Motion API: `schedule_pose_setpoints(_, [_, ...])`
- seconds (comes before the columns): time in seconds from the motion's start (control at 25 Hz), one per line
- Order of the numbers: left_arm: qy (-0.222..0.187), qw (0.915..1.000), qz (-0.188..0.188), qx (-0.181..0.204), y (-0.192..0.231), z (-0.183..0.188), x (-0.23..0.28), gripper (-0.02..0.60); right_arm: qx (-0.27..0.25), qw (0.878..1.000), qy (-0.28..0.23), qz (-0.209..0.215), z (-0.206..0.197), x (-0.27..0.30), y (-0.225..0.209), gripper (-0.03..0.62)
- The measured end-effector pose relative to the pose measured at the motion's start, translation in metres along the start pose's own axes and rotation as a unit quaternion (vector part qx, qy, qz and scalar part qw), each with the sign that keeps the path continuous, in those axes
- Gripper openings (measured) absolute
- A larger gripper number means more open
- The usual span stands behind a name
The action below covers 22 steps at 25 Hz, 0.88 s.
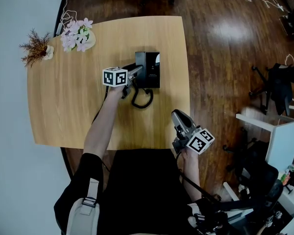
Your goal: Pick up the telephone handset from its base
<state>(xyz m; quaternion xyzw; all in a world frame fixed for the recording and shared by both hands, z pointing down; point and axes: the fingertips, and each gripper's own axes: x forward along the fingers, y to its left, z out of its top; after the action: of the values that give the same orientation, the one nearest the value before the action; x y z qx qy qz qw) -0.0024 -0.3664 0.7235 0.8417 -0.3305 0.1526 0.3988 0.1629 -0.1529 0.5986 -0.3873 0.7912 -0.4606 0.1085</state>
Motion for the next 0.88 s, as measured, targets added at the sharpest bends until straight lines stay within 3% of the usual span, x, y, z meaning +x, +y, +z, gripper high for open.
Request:
schedule_pose_setpoints(0.16, [0.004, 0.9998, 0.018, -0.003, 0.001, -0.001, -0.005, 0.158, 0.002, 1.0, 0.006, -0.002, -0.003, 0.001, -0.001, 0.058])
schedule_pose_setpoints(0.28, [-0.008, 0.9996, 0.027, -0.004, -0.001, 0.002, -0.013, 0.098, 0.0, 1.0, 0.008, -0.003, -0.003, 0.001, -0.001, 0.058])
schedule_pose_setpoints(0.48, [-0.022, 0.9995, 0.0, -0.02, -0.001, 0.0, -0.01, 0.101, 0.001, 1.0, 0.014, 0.0, -0.008, 0.002, 0.003, 0.058])
schedule_pose_setpoints(0.88, [-0.033, 0.9993, -0.012, 0.009, -0.012, 0.002, -0.014, 0.126, -0.003, 1.0, 0.014, -0.007, -0.01, -0.004, 0.007, 0.058])
